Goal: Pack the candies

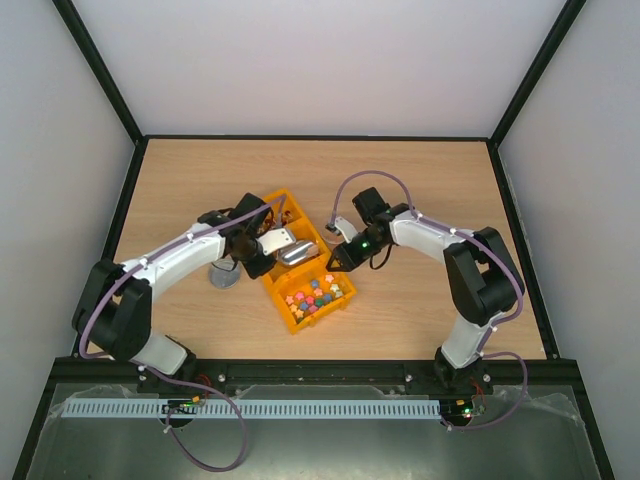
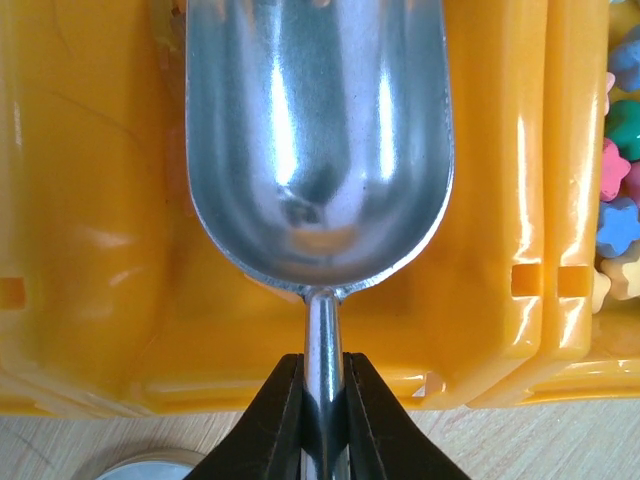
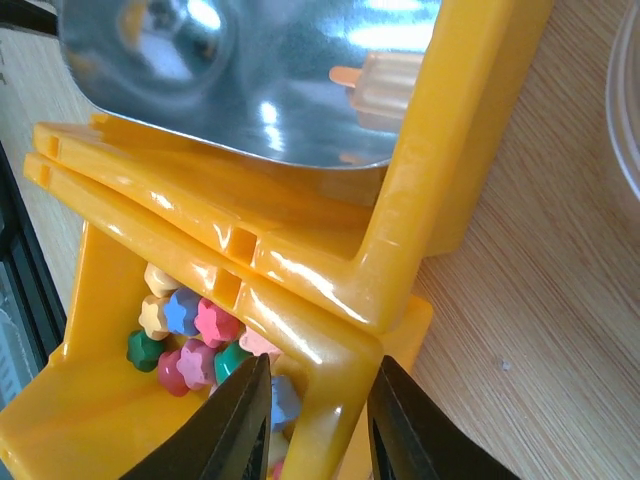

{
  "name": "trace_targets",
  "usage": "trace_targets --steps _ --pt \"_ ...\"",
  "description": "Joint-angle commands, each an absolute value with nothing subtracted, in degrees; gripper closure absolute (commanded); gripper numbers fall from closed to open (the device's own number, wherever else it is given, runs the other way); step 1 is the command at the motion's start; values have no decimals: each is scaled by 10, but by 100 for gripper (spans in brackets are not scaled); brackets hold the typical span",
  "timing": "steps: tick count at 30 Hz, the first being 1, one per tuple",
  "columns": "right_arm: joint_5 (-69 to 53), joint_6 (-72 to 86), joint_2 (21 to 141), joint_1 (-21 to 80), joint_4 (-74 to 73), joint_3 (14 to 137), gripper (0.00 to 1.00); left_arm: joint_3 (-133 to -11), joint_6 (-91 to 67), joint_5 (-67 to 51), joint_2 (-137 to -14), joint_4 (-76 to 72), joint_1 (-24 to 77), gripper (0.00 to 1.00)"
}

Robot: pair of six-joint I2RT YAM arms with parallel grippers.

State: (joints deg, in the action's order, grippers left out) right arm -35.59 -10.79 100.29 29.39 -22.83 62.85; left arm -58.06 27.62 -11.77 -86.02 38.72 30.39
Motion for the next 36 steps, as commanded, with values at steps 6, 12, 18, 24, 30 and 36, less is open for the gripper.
trace_targets --steps 6,12,18,24,30,36 --pt "-374 -111 993 301 -236 644 63 -484 288 -139 -779 284 275 98" --pt "-370 -106 984 301 -232 645 55 -431 321 -122 -699 230 262 98" --pt "-369 -101 974 301 -223 644 43 -415 354 -98 -653 226 262 98" --pt "-369 -98 981 301 -222 654 42 -437 384 -61 -653 291 262 98" --pt "-372 -84 994 301 -220 668 42 -512 387 -46 -705 425 263 98" --pt "-377 -82 996 301 -211 662 42 -546 354 -74 -761 438 264 98"
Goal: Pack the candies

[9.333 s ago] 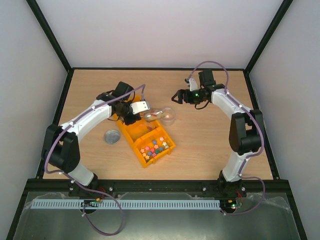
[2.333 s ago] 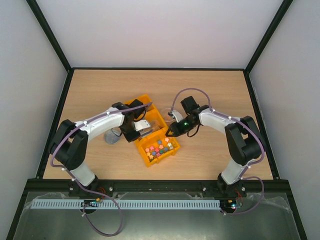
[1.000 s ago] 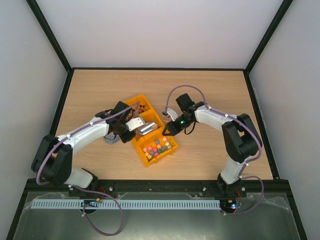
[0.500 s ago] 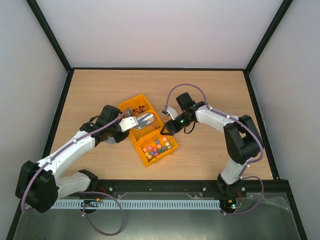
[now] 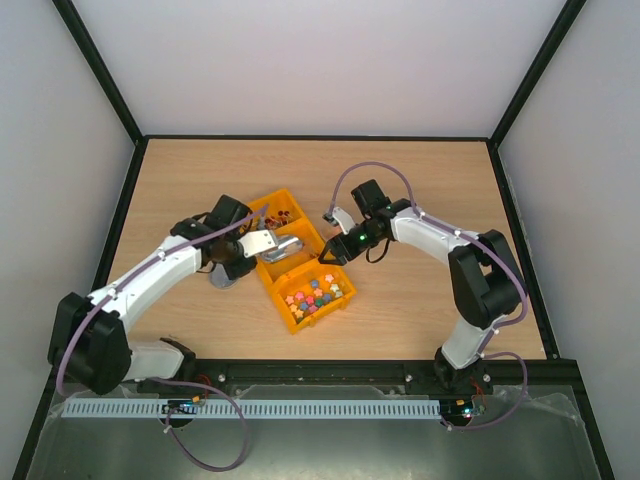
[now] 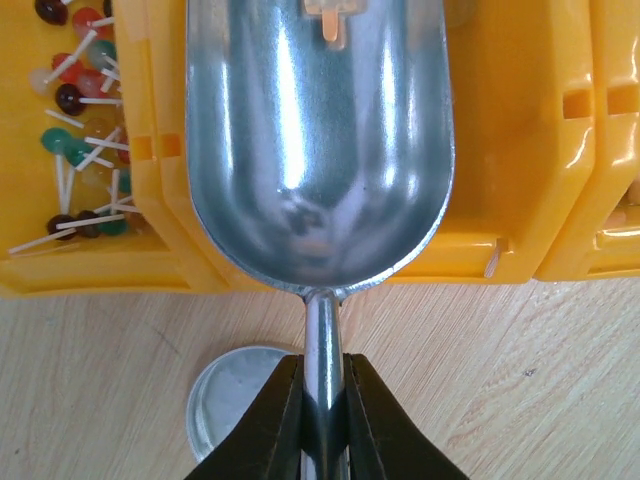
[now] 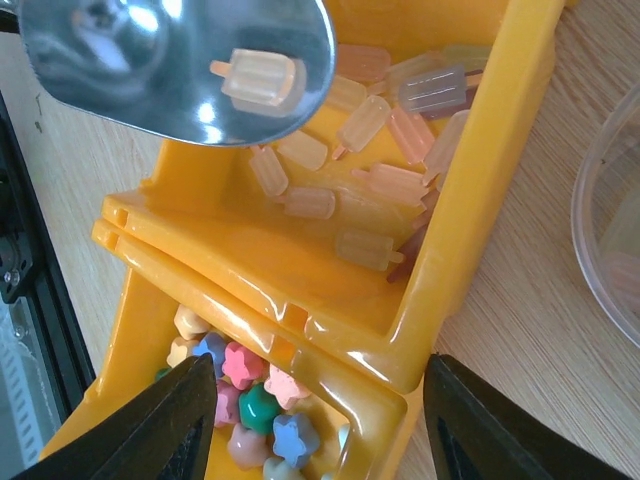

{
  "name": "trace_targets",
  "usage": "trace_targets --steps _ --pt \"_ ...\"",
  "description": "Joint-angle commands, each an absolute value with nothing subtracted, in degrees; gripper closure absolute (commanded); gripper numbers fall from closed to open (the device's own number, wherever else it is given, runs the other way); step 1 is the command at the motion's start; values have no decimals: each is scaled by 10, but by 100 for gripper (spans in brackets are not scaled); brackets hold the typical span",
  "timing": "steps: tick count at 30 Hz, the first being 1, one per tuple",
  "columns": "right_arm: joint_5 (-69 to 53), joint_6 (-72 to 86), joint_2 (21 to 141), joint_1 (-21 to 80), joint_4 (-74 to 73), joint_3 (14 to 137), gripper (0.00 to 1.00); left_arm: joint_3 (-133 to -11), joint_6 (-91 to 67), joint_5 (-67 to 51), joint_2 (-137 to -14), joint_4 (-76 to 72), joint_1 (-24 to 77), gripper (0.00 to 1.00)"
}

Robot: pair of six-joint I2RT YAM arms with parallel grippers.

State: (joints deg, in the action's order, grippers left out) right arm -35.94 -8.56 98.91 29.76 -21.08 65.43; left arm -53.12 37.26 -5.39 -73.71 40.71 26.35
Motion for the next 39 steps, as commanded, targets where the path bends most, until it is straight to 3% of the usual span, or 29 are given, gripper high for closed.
trace_targets --steps 1,14,26,39 --pt "-376 -81 998 301 -211 662 41 -544 349 -86 -769 426 264 98" --pt "-372 -85 994 301 -221 664 41 -434 305 -126 -771 222 245 97" --pt "-367 -93 984 301 -238 658 39 -348 331 -240 -702 148 193 73" --pt "-363 -98 984 301 -251 662 35 -276 315 -316 -661 53 153 65"
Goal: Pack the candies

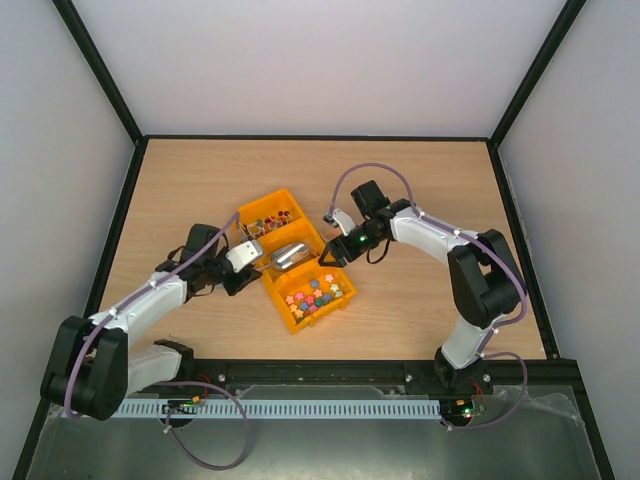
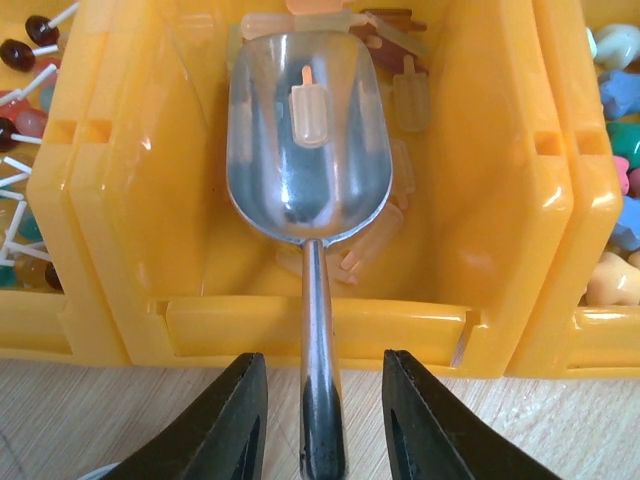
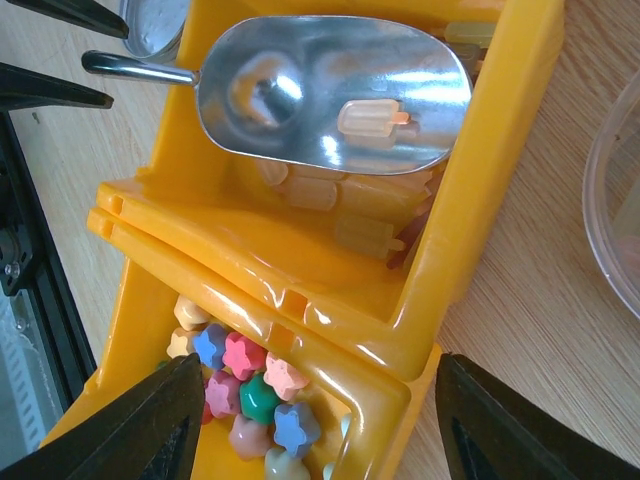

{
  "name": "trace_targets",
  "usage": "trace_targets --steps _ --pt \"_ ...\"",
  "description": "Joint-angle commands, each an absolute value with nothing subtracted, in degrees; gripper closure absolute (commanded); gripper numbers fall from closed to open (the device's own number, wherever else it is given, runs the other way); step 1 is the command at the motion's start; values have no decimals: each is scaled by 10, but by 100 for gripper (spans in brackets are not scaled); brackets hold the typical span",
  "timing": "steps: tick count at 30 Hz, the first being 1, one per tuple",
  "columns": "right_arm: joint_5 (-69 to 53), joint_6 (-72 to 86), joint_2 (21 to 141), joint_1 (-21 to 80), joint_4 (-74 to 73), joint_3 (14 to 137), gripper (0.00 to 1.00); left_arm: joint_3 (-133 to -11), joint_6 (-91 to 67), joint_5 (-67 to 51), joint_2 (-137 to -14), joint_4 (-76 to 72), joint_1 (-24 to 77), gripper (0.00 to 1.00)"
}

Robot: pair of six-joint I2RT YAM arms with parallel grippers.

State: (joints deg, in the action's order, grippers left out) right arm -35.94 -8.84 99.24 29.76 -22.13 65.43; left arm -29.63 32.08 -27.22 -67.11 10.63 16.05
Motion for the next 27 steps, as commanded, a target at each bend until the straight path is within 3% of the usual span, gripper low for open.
trace_targets --steps 1,27 --pt "-362 -99 985 301 -253 663 35 -274 313 -318 -662 46 153 65" --pt "-356 -104 1006 301 -269 690 35 -235 291 -323 -716 -65 150 74"
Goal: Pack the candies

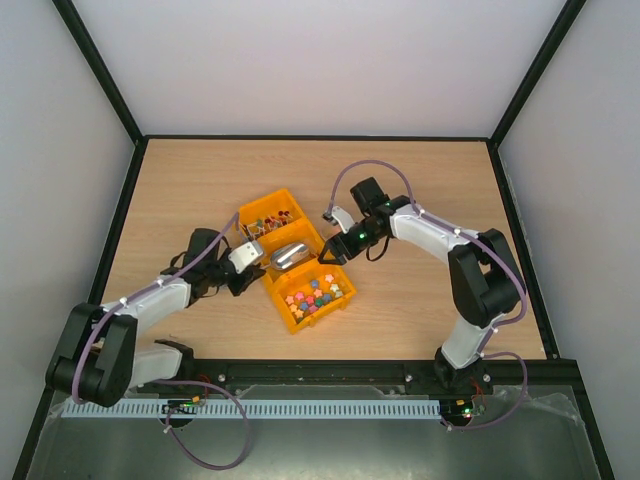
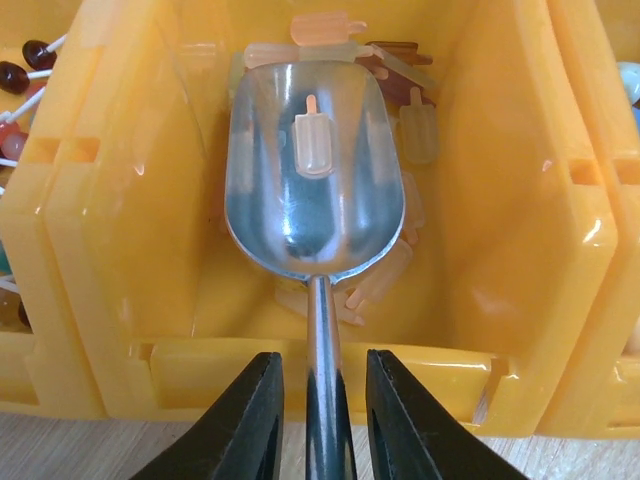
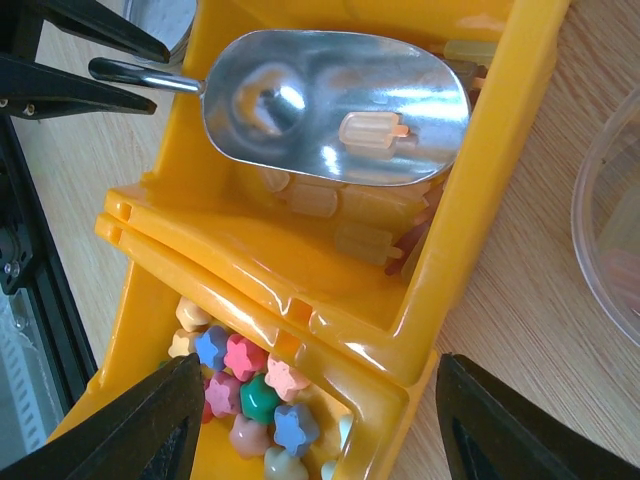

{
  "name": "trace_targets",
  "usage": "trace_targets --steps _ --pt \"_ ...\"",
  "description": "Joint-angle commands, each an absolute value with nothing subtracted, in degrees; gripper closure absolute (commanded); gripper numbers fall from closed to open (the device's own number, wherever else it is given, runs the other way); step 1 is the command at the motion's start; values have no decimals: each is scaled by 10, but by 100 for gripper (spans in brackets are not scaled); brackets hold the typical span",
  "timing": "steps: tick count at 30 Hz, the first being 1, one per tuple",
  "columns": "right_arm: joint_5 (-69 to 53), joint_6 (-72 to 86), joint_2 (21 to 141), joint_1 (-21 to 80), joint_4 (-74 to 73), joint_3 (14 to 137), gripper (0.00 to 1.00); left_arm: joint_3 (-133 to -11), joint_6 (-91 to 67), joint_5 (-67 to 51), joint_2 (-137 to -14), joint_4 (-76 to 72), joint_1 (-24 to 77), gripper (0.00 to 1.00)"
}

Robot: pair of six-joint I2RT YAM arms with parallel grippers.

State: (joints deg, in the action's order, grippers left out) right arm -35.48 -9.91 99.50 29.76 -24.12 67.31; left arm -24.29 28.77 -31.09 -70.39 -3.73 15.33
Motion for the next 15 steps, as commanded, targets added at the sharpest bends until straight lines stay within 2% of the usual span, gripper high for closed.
trace_targets --steps 1,13,15 --pt "-357 -104 1007 301 -269 690 35 -236 290 -319 -720 -66 149 75" --pt "-361 -102 1016 301 -270 696 35 -243 286 -323 -731 -75 150 77" --pt "-362 -102 1017 301 -270 697 35 -245 285 -323 -735 -75 150 81"
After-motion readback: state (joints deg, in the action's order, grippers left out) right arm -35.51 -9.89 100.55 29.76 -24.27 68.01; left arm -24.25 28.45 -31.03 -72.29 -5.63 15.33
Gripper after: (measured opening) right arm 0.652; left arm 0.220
